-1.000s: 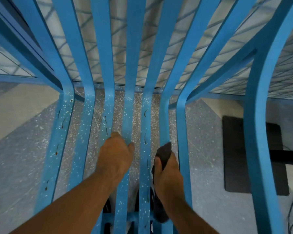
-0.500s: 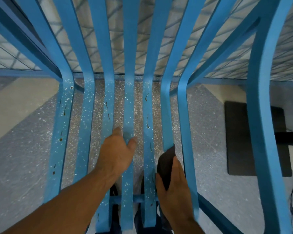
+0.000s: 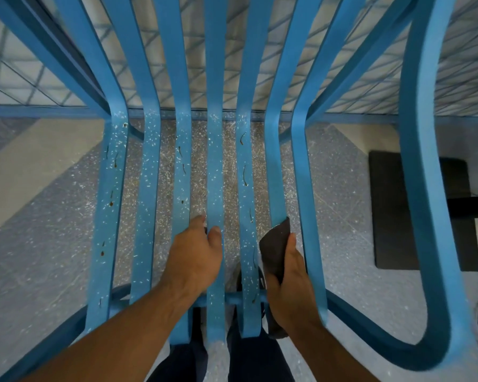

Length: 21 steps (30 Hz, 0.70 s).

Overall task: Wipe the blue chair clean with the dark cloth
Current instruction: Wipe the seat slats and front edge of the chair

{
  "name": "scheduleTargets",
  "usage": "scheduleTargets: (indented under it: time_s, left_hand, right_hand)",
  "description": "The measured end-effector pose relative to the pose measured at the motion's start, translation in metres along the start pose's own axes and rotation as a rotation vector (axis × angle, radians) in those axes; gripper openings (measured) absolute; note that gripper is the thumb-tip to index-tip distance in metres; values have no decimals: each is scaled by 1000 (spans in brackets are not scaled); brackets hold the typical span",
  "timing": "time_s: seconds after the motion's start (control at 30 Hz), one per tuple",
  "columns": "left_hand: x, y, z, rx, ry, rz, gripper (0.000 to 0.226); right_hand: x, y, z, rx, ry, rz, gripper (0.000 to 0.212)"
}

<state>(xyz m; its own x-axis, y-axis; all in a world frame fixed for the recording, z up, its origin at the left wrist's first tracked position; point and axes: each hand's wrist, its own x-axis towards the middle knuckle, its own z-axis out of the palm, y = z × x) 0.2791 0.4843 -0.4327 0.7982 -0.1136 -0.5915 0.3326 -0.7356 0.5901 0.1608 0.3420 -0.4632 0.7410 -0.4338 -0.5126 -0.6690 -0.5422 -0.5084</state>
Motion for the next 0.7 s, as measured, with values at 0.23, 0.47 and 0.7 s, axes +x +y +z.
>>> scheduleTargets:
  time_s: [0.23, 0.47, 0.7]
  left_hand:
    - [-36, -12, 10, 40, -99, -42, 56]
    - [-63, -31, 20, 20, -66, -39, 57]
    - [-92, -37, 24, -19, -67, -85, 53]
  right_hand:
    - [-70, 39, 21, 152, 61, 41, 79]
    - [-109, 55, 18, 578, -16, 128, 58]
    - [-172, 90, 45, 530, 96, 416, 33]
